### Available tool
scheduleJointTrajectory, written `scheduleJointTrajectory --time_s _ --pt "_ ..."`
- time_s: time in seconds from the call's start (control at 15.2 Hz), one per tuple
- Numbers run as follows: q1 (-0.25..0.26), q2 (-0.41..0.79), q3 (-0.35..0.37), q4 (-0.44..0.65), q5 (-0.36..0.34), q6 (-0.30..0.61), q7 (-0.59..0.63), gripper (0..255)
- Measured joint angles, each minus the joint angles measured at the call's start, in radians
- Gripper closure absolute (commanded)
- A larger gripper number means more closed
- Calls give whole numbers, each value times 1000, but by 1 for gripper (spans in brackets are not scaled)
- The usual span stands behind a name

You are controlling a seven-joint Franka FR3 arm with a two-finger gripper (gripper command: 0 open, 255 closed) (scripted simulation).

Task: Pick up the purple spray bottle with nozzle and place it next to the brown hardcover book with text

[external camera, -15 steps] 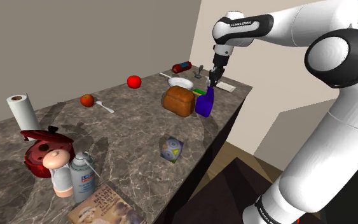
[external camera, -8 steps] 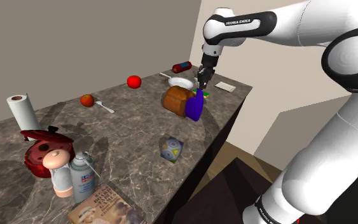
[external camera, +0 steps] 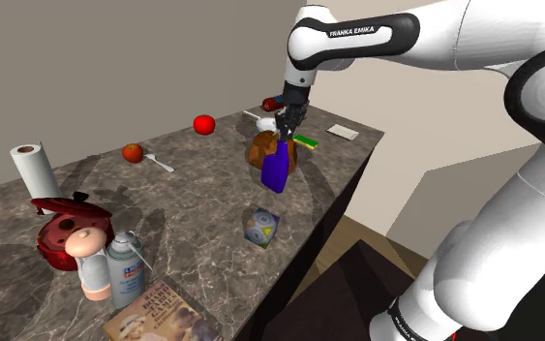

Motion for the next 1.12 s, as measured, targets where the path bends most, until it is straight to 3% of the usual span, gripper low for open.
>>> scheduleJointTrajectory --time_s 0.46,1.12 --pt "77 26 82 30 9 -2 157 255" --pt "196 153 192 182 6 -21 387 255"
